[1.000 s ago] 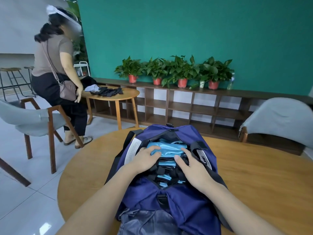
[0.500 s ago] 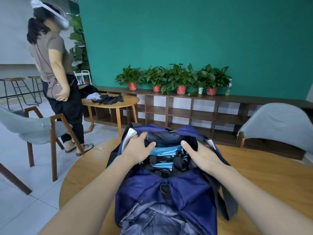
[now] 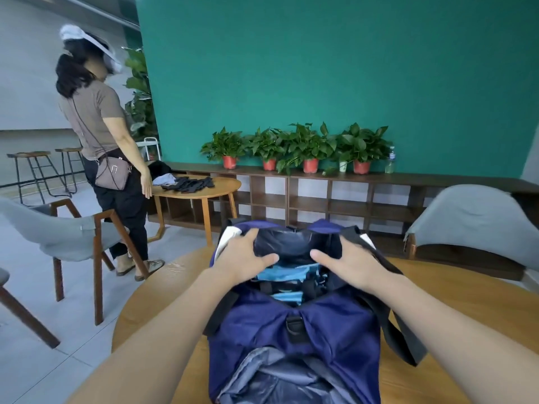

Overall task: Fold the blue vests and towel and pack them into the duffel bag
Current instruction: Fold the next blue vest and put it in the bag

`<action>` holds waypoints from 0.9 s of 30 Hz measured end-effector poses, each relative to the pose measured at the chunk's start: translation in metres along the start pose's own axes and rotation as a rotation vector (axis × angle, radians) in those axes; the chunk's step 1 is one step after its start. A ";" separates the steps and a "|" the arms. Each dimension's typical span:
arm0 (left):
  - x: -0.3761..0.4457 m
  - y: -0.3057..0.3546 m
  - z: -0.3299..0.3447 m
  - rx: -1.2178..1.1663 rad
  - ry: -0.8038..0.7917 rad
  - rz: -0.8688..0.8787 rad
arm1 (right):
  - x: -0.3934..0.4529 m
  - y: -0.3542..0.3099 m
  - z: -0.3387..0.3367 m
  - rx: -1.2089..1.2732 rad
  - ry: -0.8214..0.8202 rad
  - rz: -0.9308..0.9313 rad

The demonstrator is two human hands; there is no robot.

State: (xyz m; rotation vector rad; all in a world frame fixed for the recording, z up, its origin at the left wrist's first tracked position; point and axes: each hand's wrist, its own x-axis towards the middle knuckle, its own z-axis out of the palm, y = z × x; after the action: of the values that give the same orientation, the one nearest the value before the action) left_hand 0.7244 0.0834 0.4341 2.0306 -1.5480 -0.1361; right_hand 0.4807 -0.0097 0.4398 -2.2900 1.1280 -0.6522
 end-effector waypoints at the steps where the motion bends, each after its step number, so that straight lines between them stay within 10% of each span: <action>1: -0.005 -0.004 0.008 -0.017 -0.013 0.006 | -0.004 0.005 0.006 -0.007 -0.019 0.005; 13: -0.061 0.006 0.048 -0.016 0.017 0.045 | -0.083 0.031 0.007 0.026 -0.063 -0.036; 27: -0.207 0.186 0.152 -0.018 0.022 0.445 | -0.280 0.134 -0.053 0.071 0.044 0.135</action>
State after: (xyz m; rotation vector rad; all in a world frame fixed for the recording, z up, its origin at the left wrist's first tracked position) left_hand 0.4362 0.1842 0.3479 1.6197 -1.9314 0.0444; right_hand 0.2191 0.1363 0.3416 -2.1288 1.2481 -0.6816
